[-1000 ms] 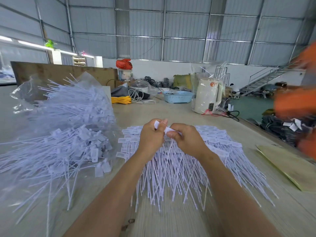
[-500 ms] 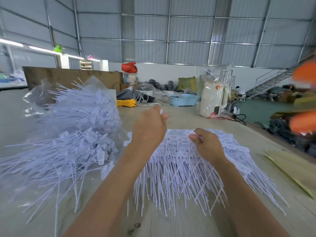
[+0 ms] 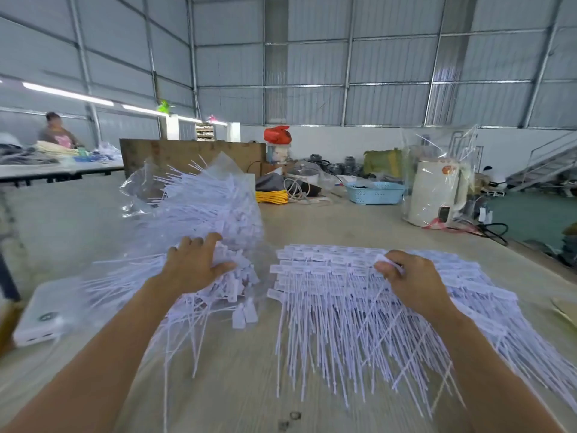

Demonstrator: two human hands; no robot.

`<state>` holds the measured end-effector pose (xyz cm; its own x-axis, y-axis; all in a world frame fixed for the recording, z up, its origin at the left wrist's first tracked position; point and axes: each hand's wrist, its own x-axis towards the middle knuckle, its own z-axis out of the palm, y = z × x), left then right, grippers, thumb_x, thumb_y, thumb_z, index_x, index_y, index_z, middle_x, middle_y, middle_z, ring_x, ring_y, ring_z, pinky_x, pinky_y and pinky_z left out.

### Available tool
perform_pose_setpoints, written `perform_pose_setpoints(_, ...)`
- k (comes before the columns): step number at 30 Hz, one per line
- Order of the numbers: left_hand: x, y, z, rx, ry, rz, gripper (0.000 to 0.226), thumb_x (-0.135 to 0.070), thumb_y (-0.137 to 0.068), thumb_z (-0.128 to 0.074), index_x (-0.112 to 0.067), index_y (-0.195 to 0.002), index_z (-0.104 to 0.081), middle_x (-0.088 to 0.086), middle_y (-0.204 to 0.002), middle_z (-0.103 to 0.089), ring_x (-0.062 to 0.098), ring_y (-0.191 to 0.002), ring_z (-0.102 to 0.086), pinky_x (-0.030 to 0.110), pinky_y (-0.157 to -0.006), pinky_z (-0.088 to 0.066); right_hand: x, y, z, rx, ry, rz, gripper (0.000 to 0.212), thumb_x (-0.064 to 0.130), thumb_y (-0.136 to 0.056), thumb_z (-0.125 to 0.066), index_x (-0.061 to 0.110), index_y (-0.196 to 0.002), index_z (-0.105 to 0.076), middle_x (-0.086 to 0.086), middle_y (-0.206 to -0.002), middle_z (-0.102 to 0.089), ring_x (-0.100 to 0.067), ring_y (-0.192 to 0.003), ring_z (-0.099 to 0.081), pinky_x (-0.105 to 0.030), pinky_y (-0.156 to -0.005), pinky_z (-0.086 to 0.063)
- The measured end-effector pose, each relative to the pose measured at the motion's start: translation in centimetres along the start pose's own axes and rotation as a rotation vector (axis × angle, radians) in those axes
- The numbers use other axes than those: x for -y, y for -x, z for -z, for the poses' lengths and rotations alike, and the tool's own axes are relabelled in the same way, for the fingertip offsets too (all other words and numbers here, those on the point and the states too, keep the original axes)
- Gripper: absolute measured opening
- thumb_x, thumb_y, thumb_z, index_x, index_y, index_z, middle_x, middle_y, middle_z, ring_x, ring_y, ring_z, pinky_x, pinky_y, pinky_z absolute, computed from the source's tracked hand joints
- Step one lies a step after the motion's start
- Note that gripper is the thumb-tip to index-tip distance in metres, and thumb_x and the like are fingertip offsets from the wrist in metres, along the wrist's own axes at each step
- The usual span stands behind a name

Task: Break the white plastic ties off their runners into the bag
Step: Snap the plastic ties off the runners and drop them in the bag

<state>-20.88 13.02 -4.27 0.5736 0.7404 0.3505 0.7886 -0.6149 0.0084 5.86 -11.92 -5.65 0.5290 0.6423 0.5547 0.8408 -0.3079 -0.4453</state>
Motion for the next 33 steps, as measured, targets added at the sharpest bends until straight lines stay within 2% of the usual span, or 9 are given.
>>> perform_pose_setpoints(3,1.2,0.2,-1.0,0.015,-0.069,-0.008,0.123,-0.097,-0.044,0.014,-0.037,-0.144,-0.023,0.004,-0.134,-0.046,0.027,-0.125,-0.04,0.046,-0.096,-0.038,0.1,0.0,0.1,-0.007,-0.017,-0.009,0.019,0.026,-0.094,-0.055,0.019,-0.076,-0.05,-0.005,-0.069,-0.049,-0.024,-0.07,-0.047,-0.03,-0.063,-0.035)
perform_pose_setpoints(7,0.8,0.0,-0.2,0.191,-0.037,0.052,0.104,-0.097,-0.049,-0.009,-0.054,-0.143,0.002,0.004,-0.151,-0.022,0.028,-0.138,-0.02,0.054,-0.105,-0.024,0.0,0.0,0.0,-0.024,-0.022,-0.006,0.019,0.026,-0.093,-0.055,0.011,-0.084,-0.061,-0.004,-0.071,-0.053,-0.024,-0.07,-0.048,-0.029,-0.064,-0.036)
perform_pose_setpoints(12,-2.1,0.2,1.9,0.33,-0.009,0.056,0.13,-0.099,-0.034,-0.018,-0.042,-0.145,0.02,0.009,-0.157,-0.013,0.03,-0.144,-0.008,0.061,-0.107,-0.016,0.0,0.1,0.1,-0.035,-0.047,-0.007,0.028,0.028,-0.093,-0.055,0.005,-0.076,-0.058,-0.011,-0.067,-0.054,-0.029,-0.067,-0.049,-0.034,-0.06,-0.035)
perform_pose_setpoints(19,-14.5,1.2,3.6,0.125,0.781,-0.342,0.093,-0.083,-0.065,-0.036,-0.031,-0.143,-0.031,0.001,-0.148,-0.027,0.021,-0.138,-0.022,0.043,-0.112,-0.027,0.7,0.1,0.4,-0.061,-0.148,-0.024,0.021,0.036,-0.092,-0.056,0.018,-0.098,-0.064,-0.003,-0.084,-0.064,-0.025,-0.085,-0.06,-0.034,-0.074,-0.045)
perform_pose_setpoints(22,-19.6,1.0,2.6,0.218,1.006,-0.364,0.061,-0.063,-0.085,-0.047,-0.022,-0.13,-0.049,0.0,-0.125,-0.052,0.014,-0.115,-0.049,0.028,-0.09,-0.041,0.7,0.1,0.4,-0.035,-0.181,-0.007,0.03,0.036,-0.087,-0.062,0.018,-0.11,-0.054,-0.01,-0.087,-0.064,-0.029,-0.085,-0.06,-0.036,-0.071,-0.047)
perform_pose_setpoints(25,-22.9,1.1,0.9,0.196,1.178,-0.327,0.033,-0.042,-0.092,-0.057,-0.013,-0.076,-0.061,-0.002,-0.07,-0.052,0.011,-0.066,-0.05,0.024,-0.06,-0.036,0.5,0.0,0.4,0.005,-0.228,-0.002,0.043,0.023,-0.083,-0.069,0.016,-0.118,-0.044,-0.013,-0.089,-0.065,-0.028,-0.078,-0.059,-0.037,-0.069,-0.047)
perform_pose_setpoints(27,-23.6,1.3,-0.7,0.108,1.318,-0.253,0.047,-0.026,-0.092,-0.062,-0.019,-0.049,-0.043,-0.004,-0.049,-0.035,0.008,-0.047,-0.034,0.024,-0.05,-0.027,0.1,-0.1,0.3,0.05,-0.212,-0.032,0.053,0.022,-0.078,-0.072,0.019,-0.121,-0.041,-0.006,-0.083,-0.062,-0.022,-0.075,-0.057,-0.032,-0.067,-0.044)
perform_pose_setpoints(30,-23.1,1.5,-2.3,0.056,1.476,-0.154,0.04,-0.017,-0.091,-0.062,-0.015,-0.052,-0.057,0.0,-0.047,-0.048,0.009,-0.046,-0.043,0.021,-0.049,-0.034,-0.3,0.0,0.3,0.078,-0.232,-0.065,0.055,0.034,-0.074,-0.077,0.021,-0.116,-0.044,0.006,-0.075,-0.055,-0.009,-0.071,-0.054,-0.021,-0.061,-0.04)
perform_pose_setpoints(33,-22.7,1.9,-2.3,0.048,1.606,-0.128,0.021,-0.014,-0.093,-0.059,-0.008,-0.076,-0.07,0.002,-0.06,-0.066,0.01,-0.054,-0.061,0.019,-0.056,-0.05,-0.4,-0.1,0.2,0.055,-0.205,0.012,0.022,0.026,-0.086,-0.066,0.011,-0.1,-0.06,-0.001,-0.082,-0.06,-0.018,-0.076,-0.054,-0.02,-0.061,-0.037)
